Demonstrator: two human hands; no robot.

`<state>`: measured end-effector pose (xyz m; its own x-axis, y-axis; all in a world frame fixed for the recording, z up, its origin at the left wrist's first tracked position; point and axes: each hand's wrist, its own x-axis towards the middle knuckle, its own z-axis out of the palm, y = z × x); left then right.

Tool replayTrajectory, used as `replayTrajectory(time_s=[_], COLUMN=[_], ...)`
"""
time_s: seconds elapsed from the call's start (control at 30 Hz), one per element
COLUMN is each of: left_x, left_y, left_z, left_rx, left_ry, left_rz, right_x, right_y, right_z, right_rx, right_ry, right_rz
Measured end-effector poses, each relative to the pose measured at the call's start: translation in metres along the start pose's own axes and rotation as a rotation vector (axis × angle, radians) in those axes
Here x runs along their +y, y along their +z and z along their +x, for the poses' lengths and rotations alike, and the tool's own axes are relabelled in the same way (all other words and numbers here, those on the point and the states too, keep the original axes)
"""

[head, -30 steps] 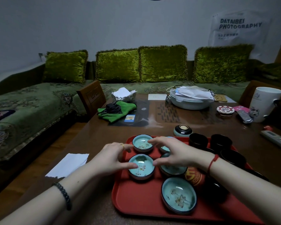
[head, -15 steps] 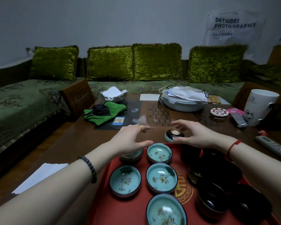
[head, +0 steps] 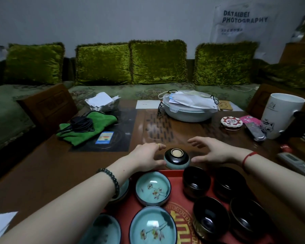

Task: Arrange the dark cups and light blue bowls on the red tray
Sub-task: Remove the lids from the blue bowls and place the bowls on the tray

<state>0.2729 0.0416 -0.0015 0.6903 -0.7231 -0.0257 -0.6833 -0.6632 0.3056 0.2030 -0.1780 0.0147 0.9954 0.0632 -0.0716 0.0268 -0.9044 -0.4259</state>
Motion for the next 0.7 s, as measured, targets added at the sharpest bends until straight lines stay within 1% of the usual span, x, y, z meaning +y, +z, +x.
replayTrajectory(time_s=[0.17, 0.33, 0.47, 0.57, 0.7], left_x=[-0.002, -0.003, -0.004, -0.003, -0.001], left_y=[0.013, 0.017, 0.018, 0.015, 0.004], left_z=[0.02, 0.024, 0.023, 0.021, 0.013], left_rx=[-0.035, 0.005, 0.022, 0.077, 0.176], left_ry=[0.022, 0.062, 0.09, 0.098, 0.119], left_rz=[-0.099, -0.146, -0.156, -0.208, -0.254], right_x=[0.01, 0.007, 0.006, 0.002, -0.011], right_y=[0.017, 0.023, 0.024, 0.019, 0.004], right_z=[0.014, 0.024, 0.027, 0.025, 0.018], right_rx=[-0.063, -0.062, -0.045, -0.005, 0.053], right_ry=[-0.029, -0.102, -0.107, -0.091, -0.12], right_rz=[0.015, 0.008, 0.035, 0.079, 0.113])
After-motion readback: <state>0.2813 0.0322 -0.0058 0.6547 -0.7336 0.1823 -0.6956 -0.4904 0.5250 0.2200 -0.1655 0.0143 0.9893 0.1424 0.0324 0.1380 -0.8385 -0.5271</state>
